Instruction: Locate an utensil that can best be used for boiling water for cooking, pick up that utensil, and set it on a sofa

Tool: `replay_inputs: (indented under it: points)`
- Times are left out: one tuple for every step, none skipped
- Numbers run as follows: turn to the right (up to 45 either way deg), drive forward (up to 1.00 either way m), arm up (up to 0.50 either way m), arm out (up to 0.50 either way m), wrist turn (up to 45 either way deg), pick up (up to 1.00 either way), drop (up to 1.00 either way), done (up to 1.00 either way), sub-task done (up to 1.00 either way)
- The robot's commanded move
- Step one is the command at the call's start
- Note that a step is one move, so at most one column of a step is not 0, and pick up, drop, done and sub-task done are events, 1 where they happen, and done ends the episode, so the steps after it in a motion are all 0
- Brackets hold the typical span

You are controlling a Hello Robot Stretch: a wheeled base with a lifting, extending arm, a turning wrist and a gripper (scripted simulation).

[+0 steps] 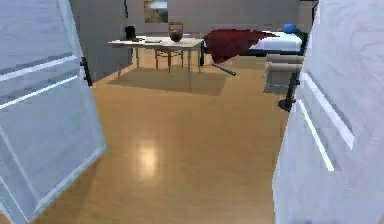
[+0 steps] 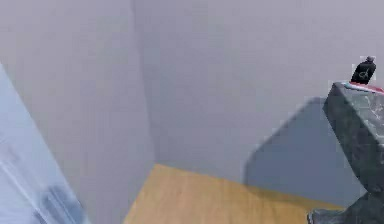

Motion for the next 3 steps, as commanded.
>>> replay_inputs:
  points:
    - [-45.0, 0.00, 0.00, 0.00, 0.0, 0.00, 0.00, 0.00, 0.00]
    - [-45.0, 0.00, 0.00, 0.00, 0.0, 0.00, 0.00, 0.00, 0.00]
    - [-6.0, 0.00, 0.00, 0.00, 0.0, 0.00, 0.00, 0.00, 0.00]
